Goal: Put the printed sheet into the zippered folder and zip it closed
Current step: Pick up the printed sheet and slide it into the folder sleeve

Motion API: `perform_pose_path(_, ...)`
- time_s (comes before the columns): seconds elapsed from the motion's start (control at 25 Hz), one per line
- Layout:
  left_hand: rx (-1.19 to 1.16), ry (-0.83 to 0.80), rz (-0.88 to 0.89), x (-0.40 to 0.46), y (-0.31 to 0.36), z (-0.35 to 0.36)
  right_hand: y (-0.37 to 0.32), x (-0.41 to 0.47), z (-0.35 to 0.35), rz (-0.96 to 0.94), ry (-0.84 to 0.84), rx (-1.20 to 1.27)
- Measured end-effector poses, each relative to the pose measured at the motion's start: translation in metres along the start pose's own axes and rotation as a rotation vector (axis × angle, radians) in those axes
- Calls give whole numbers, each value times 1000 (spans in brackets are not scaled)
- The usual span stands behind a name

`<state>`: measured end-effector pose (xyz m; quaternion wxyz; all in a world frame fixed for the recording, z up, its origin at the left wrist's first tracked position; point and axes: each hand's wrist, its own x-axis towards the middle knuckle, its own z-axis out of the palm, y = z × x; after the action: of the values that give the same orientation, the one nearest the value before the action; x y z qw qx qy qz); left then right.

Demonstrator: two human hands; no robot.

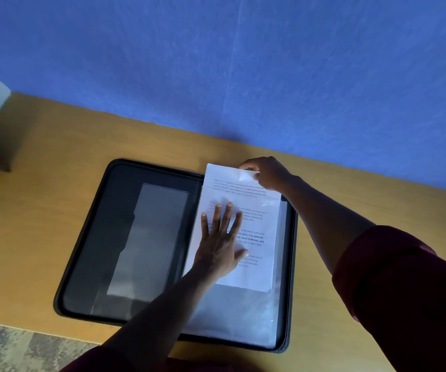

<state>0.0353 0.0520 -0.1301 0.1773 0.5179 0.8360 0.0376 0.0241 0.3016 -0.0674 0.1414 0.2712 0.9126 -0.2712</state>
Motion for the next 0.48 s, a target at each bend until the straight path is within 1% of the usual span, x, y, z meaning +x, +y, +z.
perform_pose_path(0.24, -2, -6, 0, 0, 2, -2, -2, -10, 4, -34, -29, -5)
perform_pose_path(0.48, -7, -25, 0, 1, 3, -4, -5, -23, 17, -39, -152, -17)
